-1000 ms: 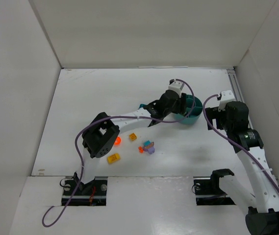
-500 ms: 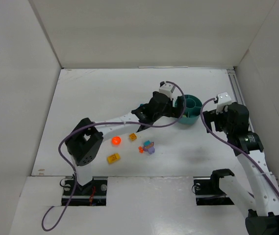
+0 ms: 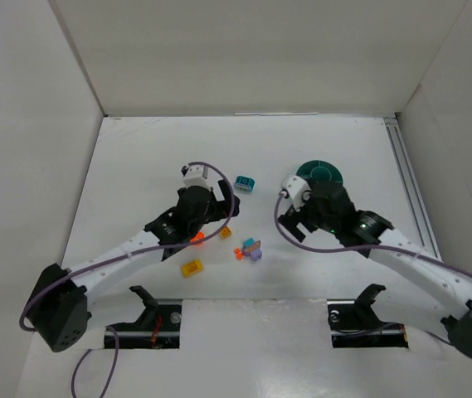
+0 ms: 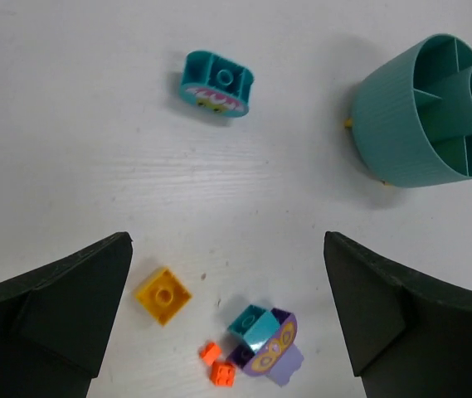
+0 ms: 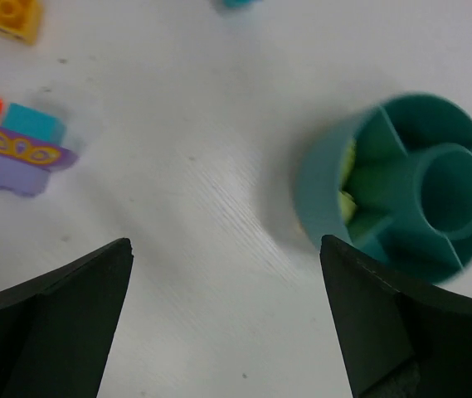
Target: Sort the legos into containers by color
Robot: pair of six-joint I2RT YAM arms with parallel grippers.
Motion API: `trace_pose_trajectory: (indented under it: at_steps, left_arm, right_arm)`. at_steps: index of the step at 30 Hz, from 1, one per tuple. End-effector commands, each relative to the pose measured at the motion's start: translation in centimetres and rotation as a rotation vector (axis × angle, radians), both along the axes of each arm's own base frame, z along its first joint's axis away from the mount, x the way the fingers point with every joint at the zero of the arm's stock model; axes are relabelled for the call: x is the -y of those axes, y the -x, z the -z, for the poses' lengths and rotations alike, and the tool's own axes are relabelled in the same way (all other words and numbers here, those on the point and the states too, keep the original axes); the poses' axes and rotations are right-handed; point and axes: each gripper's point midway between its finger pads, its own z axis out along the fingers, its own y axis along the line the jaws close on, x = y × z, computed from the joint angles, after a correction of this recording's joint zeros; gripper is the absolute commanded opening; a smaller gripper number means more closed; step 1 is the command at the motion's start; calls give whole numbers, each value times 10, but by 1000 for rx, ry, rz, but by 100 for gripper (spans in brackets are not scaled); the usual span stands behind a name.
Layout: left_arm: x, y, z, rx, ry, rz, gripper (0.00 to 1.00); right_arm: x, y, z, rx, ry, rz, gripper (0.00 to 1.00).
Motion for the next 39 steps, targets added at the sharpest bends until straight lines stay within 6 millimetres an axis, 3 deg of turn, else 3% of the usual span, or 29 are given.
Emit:
trace_pose_trajectory:
  at_steps: [1, 2, 3, 4, 6, 7, 9, 10, 12, 15, 23, 26, 39]
  left_arm:
    - [-37, 15, -6, -38, 76, -188, 100]
    - [-50, 22, 2, -70, 56, -236, 100]
    - [-58, 28, -3, -66, 85, -263, 100]
    - [-62, 31, -5, -72, 105, -284, 100]
    - [-78, 39, -8, -77, 138, -341, 100]
    - [-84, 43, 0, -88, 132, -358, 100]
    - [-93, 50, 0, -93, 149, -392, 100]
    - [-97, 52, 2, -90, 144, -400, 100]
    - [-99, 54, -1, -87, 159, -403, 100]
    - [-102, 58, 2, -86, 160, -403, 100]
    - [-112, 61, 3, -83, 145, -433, 100]
    - [-112, 61, 4, -93, 158, -445, 100]
    - [-117, 63, 2, -83, 185, -472, 100]
  right_arm:
    - [-68, -12, -22, 81, -75, -89, 99]
    - [-87, -8, -16, 65, -81, -141, 99]
    - [-108, 0, -11, 46, -86, -184, 99]
    - [-128, -4, 4, 17, -73, -198, 99]
    - [-148, -2, 21, -24, -49, -230, 99]
    - [-166, -2, 36, -58, -34, -249, 99]
    - [-186, -5, 55, -109, -30, -255, 96]
    - [-190, -6, 49, -105, -43, -263, 96]
    - [-200, -4, 69, -144, -40, -263, 95]
    - [-220, -4, 77, -180, -81, -299, 94]
    - [-244, 1, 111, -268, -94, -283, 90]
    - [-244, -6, 118, -279, -105, -212, 87]
    - [-248, -13, 135, -305, -109, -136, 60]
